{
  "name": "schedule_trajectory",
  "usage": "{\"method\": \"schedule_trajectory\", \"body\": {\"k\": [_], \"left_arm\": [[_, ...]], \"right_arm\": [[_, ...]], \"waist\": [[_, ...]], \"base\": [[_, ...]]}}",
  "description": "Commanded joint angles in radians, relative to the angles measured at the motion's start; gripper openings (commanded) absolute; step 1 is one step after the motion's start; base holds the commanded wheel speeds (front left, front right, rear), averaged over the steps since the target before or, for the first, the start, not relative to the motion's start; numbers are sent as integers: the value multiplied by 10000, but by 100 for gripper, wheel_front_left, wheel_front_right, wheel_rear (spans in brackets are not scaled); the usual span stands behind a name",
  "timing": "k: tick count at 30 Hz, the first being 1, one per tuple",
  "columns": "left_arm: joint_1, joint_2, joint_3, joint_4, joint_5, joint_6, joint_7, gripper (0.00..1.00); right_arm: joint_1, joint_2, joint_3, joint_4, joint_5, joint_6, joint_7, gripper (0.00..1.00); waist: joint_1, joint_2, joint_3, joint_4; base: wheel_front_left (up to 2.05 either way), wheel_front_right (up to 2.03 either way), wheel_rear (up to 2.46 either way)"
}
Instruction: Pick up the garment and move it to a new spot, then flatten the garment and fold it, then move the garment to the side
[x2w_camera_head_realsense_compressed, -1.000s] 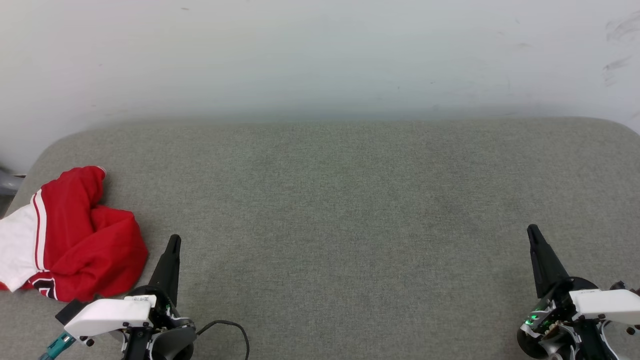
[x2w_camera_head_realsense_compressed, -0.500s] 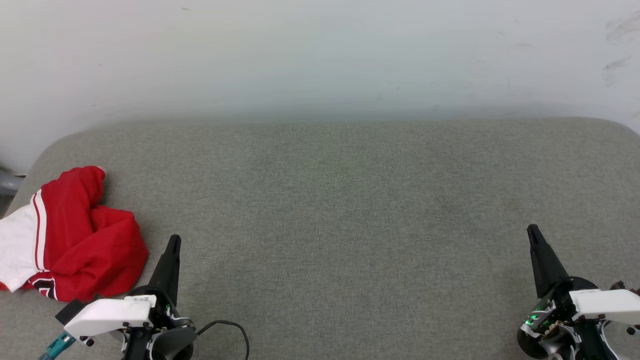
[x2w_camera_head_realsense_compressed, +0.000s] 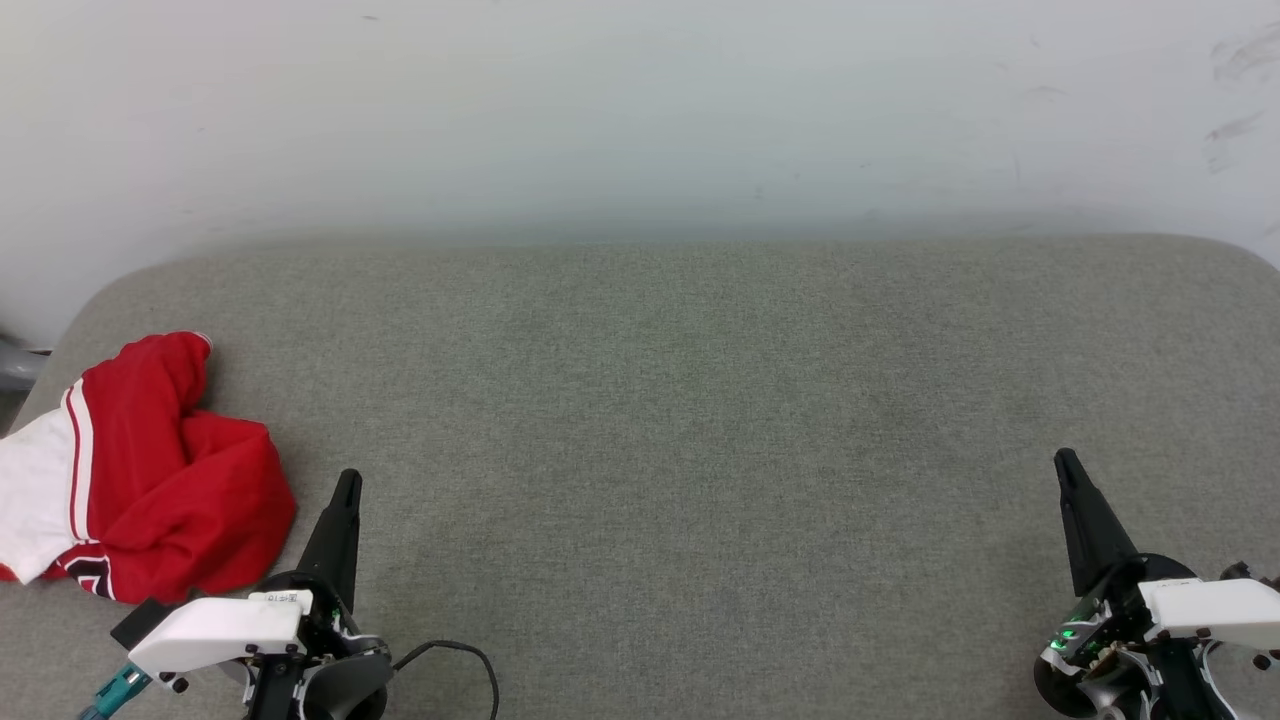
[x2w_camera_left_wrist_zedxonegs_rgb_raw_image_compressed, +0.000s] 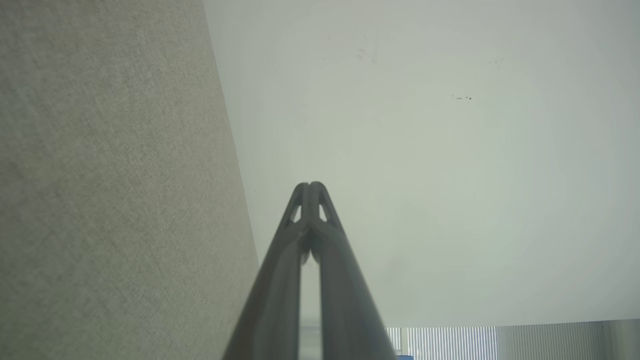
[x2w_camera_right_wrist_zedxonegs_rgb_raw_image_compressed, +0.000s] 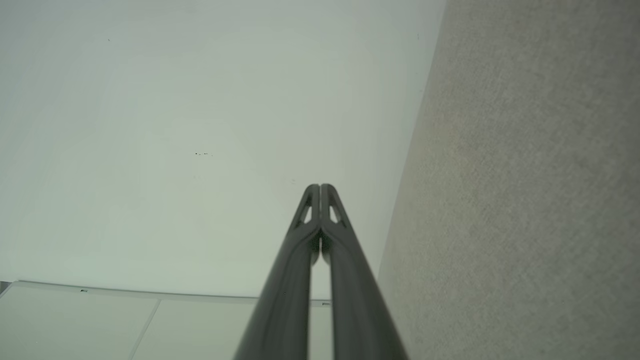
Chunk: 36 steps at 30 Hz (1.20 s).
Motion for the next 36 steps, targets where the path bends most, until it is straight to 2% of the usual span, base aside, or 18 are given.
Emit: {"method": "schedule_trajectory", "body": {"k": [1, 4, 5, 8, 30, 34, 35, 36], "left_arm": [[-56, -15, 25, -6, 0, -38, 20, 0], [-56, -15, 23, -6, 0, -38, 20, 0], [10, 0, -6, 28, 0, 2, -2, 100], [196, -19, -62, 243, -4, 6, -13, 100], [121, 51, -1433, -908, 303, -2, -948, 100], [114, 221, -1687, -1048, 816, -3, -1219, 100], [119, 271, -1704, -1089, 1604, -4, -1354, 100], [131, 263, -1693, -1113, 1931, -4, -1393, 100]], "right_arm": [[-113, 29, -1, 10, -56, -3, 12, 0], [-113, 29, 0, 10, -55, -3, 13, 0], [15, 0, 2, 28, 1, 0, 0, 100], [226, 8, 16, 223, -8, -2, -12, 100], [643, -111, 492, -1138, -355, -2, -936, 100], [706, -279, 612, -1231, -825, -2, -1168, 100], [741, -401, 692, -1226, -1449, -2, -1331, 100], [748, -426, 699, -1220, -1692, -2, -1377, 100]], "waist": [[0, 0, 0, 0], [0, 0, 0, 0], [0, 0, 0, 0], [0, 0, 1, -1], [0, 0, 2, 2], [0, 0, -4, 10], [0, 0, -8, 18], [0, 0, -8, 19]], "base": [[0, 0, 0], [0, 0, 0], [0, 0, 0], [0, 0, 0], [0, 0, 0], [0, 0, 0], [0, 0, 0], [0, 0, 0]]}}
